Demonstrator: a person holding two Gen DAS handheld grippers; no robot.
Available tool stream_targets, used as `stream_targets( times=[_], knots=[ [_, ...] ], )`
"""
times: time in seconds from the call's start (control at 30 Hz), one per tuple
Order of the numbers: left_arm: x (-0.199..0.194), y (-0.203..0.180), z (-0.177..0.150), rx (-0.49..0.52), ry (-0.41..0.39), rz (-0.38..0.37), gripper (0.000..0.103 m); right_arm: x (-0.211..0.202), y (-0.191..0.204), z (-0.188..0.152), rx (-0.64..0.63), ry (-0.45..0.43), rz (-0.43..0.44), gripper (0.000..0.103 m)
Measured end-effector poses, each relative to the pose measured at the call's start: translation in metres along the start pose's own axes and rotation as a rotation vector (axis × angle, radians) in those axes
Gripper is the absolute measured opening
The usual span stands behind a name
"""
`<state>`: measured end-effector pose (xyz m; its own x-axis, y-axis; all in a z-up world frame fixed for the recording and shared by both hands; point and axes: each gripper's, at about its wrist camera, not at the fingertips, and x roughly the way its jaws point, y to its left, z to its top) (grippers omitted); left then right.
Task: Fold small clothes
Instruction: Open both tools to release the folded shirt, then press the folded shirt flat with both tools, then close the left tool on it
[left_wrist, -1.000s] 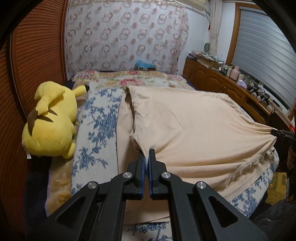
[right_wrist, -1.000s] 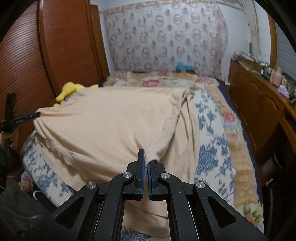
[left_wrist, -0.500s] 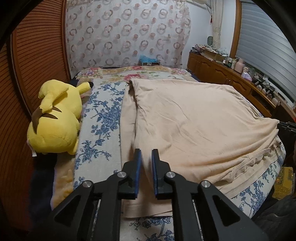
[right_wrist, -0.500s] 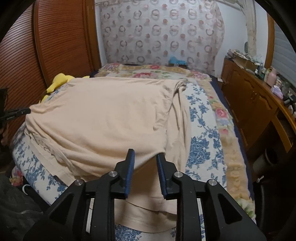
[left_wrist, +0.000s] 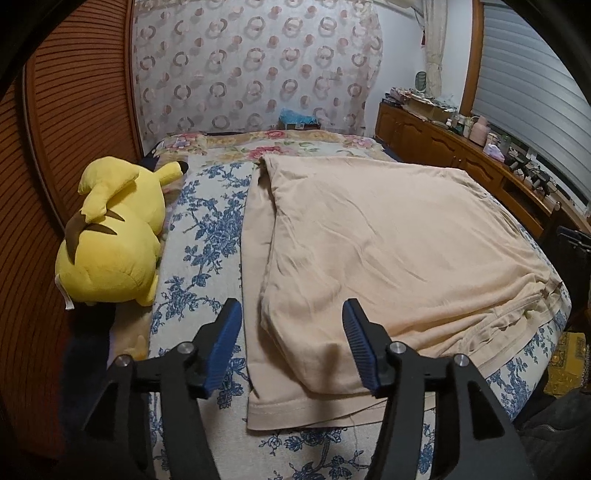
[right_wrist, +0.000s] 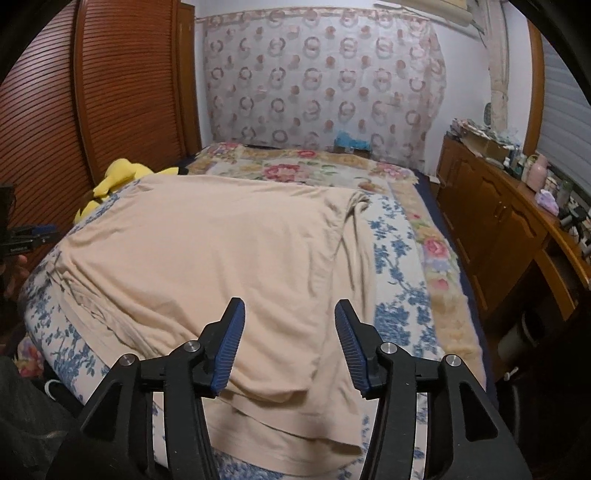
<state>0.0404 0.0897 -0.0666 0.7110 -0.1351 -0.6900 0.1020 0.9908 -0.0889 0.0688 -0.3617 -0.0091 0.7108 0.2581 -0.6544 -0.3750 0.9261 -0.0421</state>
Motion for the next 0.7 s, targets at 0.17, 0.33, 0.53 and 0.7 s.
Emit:
stream_targets(
  times=[0.17,0.33,0.53,0.7],
  knots=[
    [0.008,0.005,-0.005,-0.018,0.022,0.021,0.056,0.017,0.011,0.002,-0.01,0.009,0.028,0.053],
    [0.016,0.01,-0.013,-0.036,0.046,0.026,0.056,0.039,0.024,0.005,-0.027,0.03,0.053,0.061],
    [0.022,0.011,-0.02,-0.047,0.072,0.023,0.056,0.07,0.037,-0.002,-0.051,0.093,0.066,0.061],
    [0.027,0.011,-0.024,-0.053,0.087,0.013,0.056,0.089,0.037,-0.011,-0.053,0.154,0.061,0.061]
  ],
)
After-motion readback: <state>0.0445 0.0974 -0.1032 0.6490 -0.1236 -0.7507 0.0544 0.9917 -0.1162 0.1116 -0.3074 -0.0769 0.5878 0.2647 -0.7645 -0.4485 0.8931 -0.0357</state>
